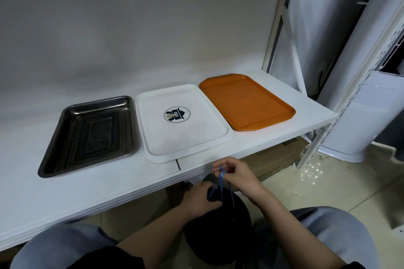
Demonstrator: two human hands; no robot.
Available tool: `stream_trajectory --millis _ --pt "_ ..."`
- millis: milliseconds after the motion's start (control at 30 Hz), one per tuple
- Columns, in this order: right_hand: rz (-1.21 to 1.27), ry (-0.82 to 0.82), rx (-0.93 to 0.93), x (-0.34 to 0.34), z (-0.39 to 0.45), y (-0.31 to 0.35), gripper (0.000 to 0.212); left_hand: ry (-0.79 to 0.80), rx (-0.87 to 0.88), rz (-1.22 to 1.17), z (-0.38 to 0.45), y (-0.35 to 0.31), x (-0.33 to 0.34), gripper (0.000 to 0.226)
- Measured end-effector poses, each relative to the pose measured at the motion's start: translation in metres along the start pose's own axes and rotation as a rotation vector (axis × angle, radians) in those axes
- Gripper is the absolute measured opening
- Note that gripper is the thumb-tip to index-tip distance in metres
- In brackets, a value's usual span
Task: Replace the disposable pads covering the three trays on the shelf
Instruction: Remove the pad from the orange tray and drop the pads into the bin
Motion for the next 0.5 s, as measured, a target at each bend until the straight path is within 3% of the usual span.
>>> stream_trajectory --millis 133,267,367,500 --pt "-0.11 -0.053 -0.033 0.0 -0.001 0.003 0.038 -0.104 0.073 -0.2 -0.002 -0.02 -0.016 0.042" --pt "-0.108 -0.066 -0.024 0.0 0.0 0.003 0.044 -0.191 0.138 -0.076 0.001 -0.031 -0.027 0.031" --pt "-0.129 -0.128 0.013 -0.008 -0.002 0.002 0.034 -0.221 0.124 -0.152 0.002 -0.031 -0.03 0.01" --pt "-0.467 -0.205 0.085 -0.026 -0.006 -0.001 0.019 -0.262 0.07 -0.165 -0.001 -0.031 -0.037 0.021"
Point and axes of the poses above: each hand's wrist, its own z-axis towards the middle knuckle, its own x-axis out of the palm, y = z × x, the point moved 10 cm from there along z, towards the middle knuckle, and after that the axes turned 3 degrees about x, right-handed, at the moved point
